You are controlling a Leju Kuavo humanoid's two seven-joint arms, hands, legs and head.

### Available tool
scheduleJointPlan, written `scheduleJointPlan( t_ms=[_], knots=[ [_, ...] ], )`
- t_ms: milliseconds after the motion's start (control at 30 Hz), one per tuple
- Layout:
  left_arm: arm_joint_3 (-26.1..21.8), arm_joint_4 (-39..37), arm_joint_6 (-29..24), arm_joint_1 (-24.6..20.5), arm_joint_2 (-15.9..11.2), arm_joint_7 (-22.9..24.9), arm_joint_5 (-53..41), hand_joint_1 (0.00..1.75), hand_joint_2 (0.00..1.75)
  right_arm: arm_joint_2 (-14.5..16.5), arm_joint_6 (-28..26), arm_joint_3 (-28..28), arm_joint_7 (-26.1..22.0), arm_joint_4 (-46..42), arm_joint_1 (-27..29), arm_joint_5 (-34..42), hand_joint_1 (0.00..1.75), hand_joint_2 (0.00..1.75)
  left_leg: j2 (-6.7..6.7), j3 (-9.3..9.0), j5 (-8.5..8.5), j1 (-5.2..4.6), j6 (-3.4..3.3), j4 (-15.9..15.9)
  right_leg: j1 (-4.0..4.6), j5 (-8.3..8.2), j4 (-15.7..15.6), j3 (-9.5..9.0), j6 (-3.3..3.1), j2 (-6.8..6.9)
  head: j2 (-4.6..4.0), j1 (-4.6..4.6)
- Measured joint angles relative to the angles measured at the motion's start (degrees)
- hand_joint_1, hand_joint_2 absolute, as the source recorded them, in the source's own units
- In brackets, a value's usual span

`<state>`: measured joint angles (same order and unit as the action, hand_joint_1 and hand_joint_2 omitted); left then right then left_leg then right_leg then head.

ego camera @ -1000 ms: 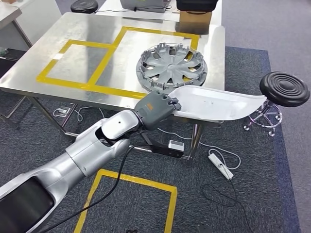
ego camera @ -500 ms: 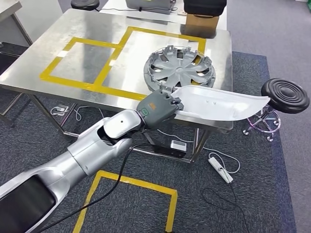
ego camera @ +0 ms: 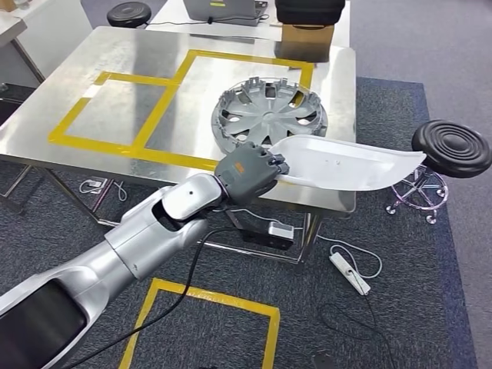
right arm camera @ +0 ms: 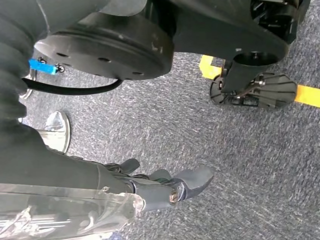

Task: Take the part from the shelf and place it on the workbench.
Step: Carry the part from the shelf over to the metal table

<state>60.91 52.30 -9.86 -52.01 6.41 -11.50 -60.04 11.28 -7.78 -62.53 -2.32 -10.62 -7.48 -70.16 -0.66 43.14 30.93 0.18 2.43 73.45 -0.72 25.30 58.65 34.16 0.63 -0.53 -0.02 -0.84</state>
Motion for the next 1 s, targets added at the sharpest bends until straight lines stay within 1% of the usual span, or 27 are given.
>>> scheduleJointPlan(
  t_ms=[33,67,100,133,167,200,233,300,333,367,400,467,500,533,567,600,633,667,700,733,800,833,867,900,933,967,1000],
  knots=[
    [0.01,0.00,0.01,0.07,-0.07,-0.01,0.00,1.75,1.75,0.00,0.01,0.00,0.00,0.00,0.04,0.01,0.00,1.75,0.00,0.83,-1.13,0.00,-0.09,0.27,0.01,0.29,0.00,-0.35,0.01,-0.05,0.00,-0.01],
    [0.00,0.00,0.02,0.09,-0.11,-0.01,0.00,1.75,1.75,0.00,0.01,0.00,0.00,0.00,0.08,0.02,0.00,1.75,0.00,0.41,-3.42,-0.01,-0.25,-1.85,0.01,0.62,0.00,-0.81,0.08,-0.13,0.00,-0.01],
    [-0.01,0.00,0.02,0.06,-0.13,-0.01,0.00,1.75,1.75,0.01,0.02,0.00,-0.01,0.00,0.10,0.02,0.00,1.75,0.02,-0.91,-6.28,-0.02,-0.45,-5.57,0.00,1.01,0.00,-1.35,0.21,-0.20,0.01,-0.01],
    [-0.01,0.00,0.02,0.01,-0.14,-0.01,0.00,1.75,1.75,0.01,0.03,0.00,-0.02,0.00,0.10,0.03,0.00,1.75,0.03,-2.58,-8.53,-0.10,-0.64,-9.50,0.10,1.45,0.03,-1.82,0.45,-0.26,0.01,-0.02],
    [-0.02,0.00,0.03,-0.06,-0.12,0.00,0.00,1.75,1.75,0.01,0.03,0.00,-0.02,0.00,0.08,0.03,0.00,1.75,0.05,-4.12,-9.77,-0.14,-0.88,-13.04,0.20,1.89,0.09,-2.14,0.75,-0.34,0.01,0.00],
    [-0.02,0.00,0.03,-0.11,-0.09,0.00,0.00,1.75,1.75,0.01,0.03,0.00,-0.02,0.00,0.06,0.04,0.00,1.75,0.06,-5.09,-10.08,-0.19,-1.11,-15.15,0.30,2.23,0.06,-2.32,1.05,-0.37,0.01,-0.05],
    [-0.02,0.00,0.04,-0.13,-0.08,0.00,0.00,1.75,1.75,0.01,0.03,0.00,-0.02,0.00,0.06,0.04,0.00,1.75,0.03,-5.54,-9.60,-0.28,-1.38,-15.97,0.37,2.47,-0.06,-2.41,1.36,-0.35,0.01,-0.05],
    [-0.03,0.00,0.06,-0.15,-0.04,-0.01,0.00,1.75,1.75,0.00,0.03,0.00,-0.02,0.00,0.04,0.04,0.00,1.75,-0.05,-5.89,-9.08,-0.20,-2.00,-16.42,0.31,2.87,-0.39,-2.75,1.93,-0.22,0.02,-0.10],
    [-0.05,0.00,0.07,-0.18,-0.02,-0.01,0.00,1.75,1.75,0.00,0.04,0.00,-0.02,0.00,0.02,0.04,0.00,1.75,-0.08,-6.22,-8.87,-0.12,-2.37,-16.56,0.28,3.35,0.17,-2.66,2.21,-0.14,0.01,-0.16],
    [-0.06,0.00,0.07,-0.23,0.03,-0.01,0.00,1.75,1.75,0.01,0.04,0.00,-0.02,0.00,-0.01,0.05,0.00,1.75,-0.09,-6.60,-8.67,-0.01,-2.67,-16.71,0.27,4.22,1.86,-1.94,2.44,-0.09,0.01,-0.32],
    [-0.06,0.00,0.07,-0.26,0.09,-0.01,0.00,1.75,1.75,0.01,0.04,0.00,-0.02,0.00,-0.03,0.06,0.00,1.75,-0.09,-6.98,-8.42,0.05,-2.92,-16.80,0.25,5.49,4.86,-0.40,2.58,-0.06,0.01,-0.44],
    [-0.01,0.00,0.08,-0.16,0.12,0.00,0.00,1.75,1.75,0.01,0.04,-0.01,-0.10,0.00,-0.02,0.11,0.00,1.75,-0.10,-7.49,-7.84,-0.01,-3.19,-16.79,0.24,8.08,13.05,4.53,2.78,-0.03,0.01,-0.62],
    [0.01,-0.01,0.09,-0.01,0.11,0.00,0.00,1.75,1.75,0.00,0.06,-0.01,-0.19,0.00,-0.05,0.14,0.00,1.75,-0.11,-7.82,-7.50,-0.04,-3.21,-16.77,0.24,8.30,15.88,6.72,2.86,-0.01,0.01,-0.62],
    [0.02,-0.01,0.10,0.12,0.10,0.00,0.00,1.75,1.75,0.00,0.08,-0.02,-0.27,0.00,-0.09,0.15,0.00,1.75,-0.13,-8.25,-7.13,-0.05,-3.19,-16.76,0.23,7.27,16.66,7.97,2.93,0.02,0.01,-0.63],
    [0.03,-0.01,0.10,0.21,0.11,0.00,0.00,1.75,1.75,0.00,0.10,-0.02,-0.33,0.00,-0.13,0.16,0.00,1.75,-0.16,-8.84,-6.69,-0.03,-3.12,-16.75,0.19,5.02,15.02,7.98,2.97,0.06,0.01,-0.62],
    [0.02,-0.01,0.11,0.23,0.15,0.00,0.00,1.75,1.75,0.00,0.11,-0.02,-0.34,0.00,-0.14,0.13,0.00,1.75,-0.19,-9.58,-6.19,0.01,-2.98,-16.75,0.12,1.92,11.32,6.89,2.99,0.11,0.01,-0.63],
    [0.02,-0.01,0.11,0.22,0.17,0.00,0.00,1.75,1.75,0.01,0.11,-0.02,-0.33,0.01,-0.03,0.12,0.00,1.75,-0.22,-10.31,-5.68,0.02,-2.79,-16.77,0.09,-0.58,7.42,5.37,2.98,0.15,0.01,-0.62],
    [0.02,-0.02,0.11,0.16,0.21,0.00,0.00,1.75,1.75,0.01,0.09,-0.02,-0.32,0.01,0.11,0.11,0.00,1.75,-0.29,-10.82,-5.22,-0.03,-2.52,-16.71,0.11,-2.14,3.84,3.78,2.89,0.17,0.02,-0.63],
    [0.01,-0.02,0.11,0.10,0.23,0.00,0.00,1.75,1.75,0.02,0.08,-0.02,-0.31,0.02,0.18,0.11,0.00,1.75,-0.33,-11.08,-4.91,-0.09,-2.25,-16.69,0.16,-2.69,1.53,2.70,2.65,0.16,0.02,-0.57],
    [0.01,-0.02,0.11,0.06,0.22,0.00,-0.01,1.75,1.75,0.02,0.07,-0.02,-0.29,0.02,0.25,0.11,0.00,1.75,-0.36,-11.14,-4.75,-0.16,-1.97,-16.73,0.27,-2.25,0.67,2.19,2.33,0.11,0.01,-0.49],
    [-0.02,-0.02,0.11,0.01,0.27,0.00,-0.02,1.75,1.75,0.01,0.02,-0.02,-0.27,0.02,0.27,0.11,0.00,1.75,-0.29,-11.17,-4.49,-0.16,-1.39,-16.93,0.30,-1.66,0.13,1.88,1.49,0.00,0.01,-0.33],
    [-0.03,-0.01,0.11,-0.02,0.29,0.00,-0.02,1.75,1.75,0.00,0.01,-0.03,-0.28,0.01,0.31,0.10,0.00,1.75,-0.20,-11.14,-4.16,-0.15,-1.04,-16.61,0.22,-1.47,-0.01,1.63,1.11,-0.03,0.01,-0.24],
    [-0.04,-0.01,0.10,-0.09,0.33,0.00,-0.01,1.75,1.75,0.01,0.01,-0.03,-0.29,0.01,0.30,0.10,0.00,1.75,-0.13,-10.61,-3.48,-0.14,-0.71,-15.32,0.11,-1.29,-0.15,1.26,0.73,-0.02,0.01,-0.09],
    [-0.05,0.00,0.10,-0.15,0.34,0.00,-0.01,1.75,1.75,0.01,0.01,-0.03,-0.29,0.00,0.27,0.09,0.00,1.75,-0.07,-9.29,-2.33,-0.12,-0.41,-12.69,0.00,-1.06,-0.28,0.84,0.38,0.03,0.00,0.03],
    [-0.04,-0.01,0.10,-0.17,0.31,-0.01,0.00,1.75,1.75,0.01,0.02,-0.02,-0.30,0.00,0.24,0.09,0.00,1.75,-0.02,-7.11,-0.89,-0.11,-0.20,-8.80,-0.01,-0.78,-0.31,0.52,0.13,0.08,-0.01,0.16],
    [-0.03,-0.02,0.10,-0.11,0.26,-0.01,-0.01,1.75,1.75,0.01,0.02,-0.02,-0.29,0.00,0.24,0.09,0.00,1.75,-0.02,-4.44,0.45,-0.09,-0.07,-4.52,-0.01,-0.50,-0.30,0.26,-0.02,0.11,-0.01,0.24],
    [-0.02,-0.03,0.10,0.01,0.17,-0.01,-0.01,1.75,1.75,0.01,0.02,-0.02,-0.29,0.00,0.27,0.09,0.00,1.75,-0.01,-1.99,1.06,-0.07,0.00,-1.11,-0.01,-0.21,-0.30,-0.02,-0.08,0.11,-0.01,0.22]
  ],
)
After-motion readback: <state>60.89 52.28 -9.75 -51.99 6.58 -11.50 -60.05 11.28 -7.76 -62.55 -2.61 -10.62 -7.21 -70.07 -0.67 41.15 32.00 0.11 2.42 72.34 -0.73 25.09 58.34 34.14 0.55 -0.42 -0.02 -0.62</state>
